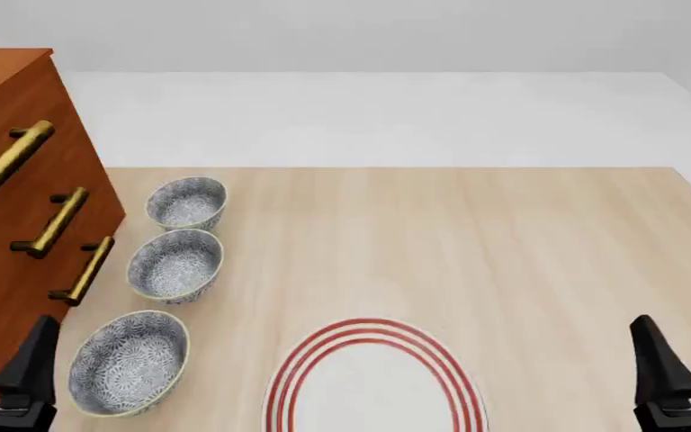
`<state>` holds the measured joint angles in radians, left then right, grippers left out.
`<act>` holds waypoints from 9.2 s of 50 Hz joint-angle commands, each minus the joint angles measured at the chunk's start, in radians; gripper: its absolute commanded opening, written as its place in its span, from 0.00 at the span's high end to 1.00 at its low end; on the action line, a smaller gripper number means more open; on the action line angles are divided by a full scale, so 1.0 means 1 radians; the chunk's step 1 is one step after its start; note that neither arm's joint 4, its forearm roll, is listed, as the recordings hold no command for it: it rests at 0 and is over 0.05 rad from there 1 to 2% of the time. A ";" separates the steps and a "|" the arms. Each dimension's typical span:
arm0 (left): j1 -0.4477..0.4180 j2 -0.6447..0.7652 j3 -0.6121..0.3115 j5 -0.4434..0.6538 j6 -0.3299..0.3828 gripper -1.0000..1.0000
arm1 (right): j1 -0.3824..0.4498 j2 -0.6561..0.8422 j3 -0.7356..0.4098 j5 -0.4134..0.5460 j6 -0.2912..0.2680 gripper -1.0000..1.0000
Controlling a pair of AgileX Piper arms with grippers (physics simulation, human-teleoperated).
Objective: Open the top drawer of the cabinet.
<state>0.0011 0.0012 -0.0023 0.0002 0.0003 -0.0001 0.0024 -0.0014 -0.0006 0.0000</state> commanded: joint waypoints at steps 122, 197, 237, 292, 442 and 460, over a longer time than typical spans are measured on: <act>0.053 -0.001 -0.036 -0.298 0.841 0.00 | 0.000 0.005 -0.003 -0.001 0.000 0.00; 0.060 0.425 -0.063 -0.604 1.251 0.00 | 0.000 0.005 -0.003 -0.001 0.000 0.00; 0.110 0.788 -0.090 -0.937 1.333 0.00 | 0.000 0.005 -0.003 -0.001 0.000 0.00; 0.143 1.073 -0.133 -1.093 1.381 0.00 | 0.000 0.005 -0.003 -0.001 0.000 0.00; 0.272 1.295 -0.321 -1.080 1.386 0.00 | 0.000 0.005 -0.003 -0.001 0.000 0.00; 0.246 1.287 -0.298 -1.123 1.421 1.00 | 0.000 0.005 -0.003 -0.001 0.000 0.00</act>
<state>0.2544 1.2934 -0.3074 -1.1062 1.4014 -0.0002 0.0075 -0.0043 -0.0019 0.0000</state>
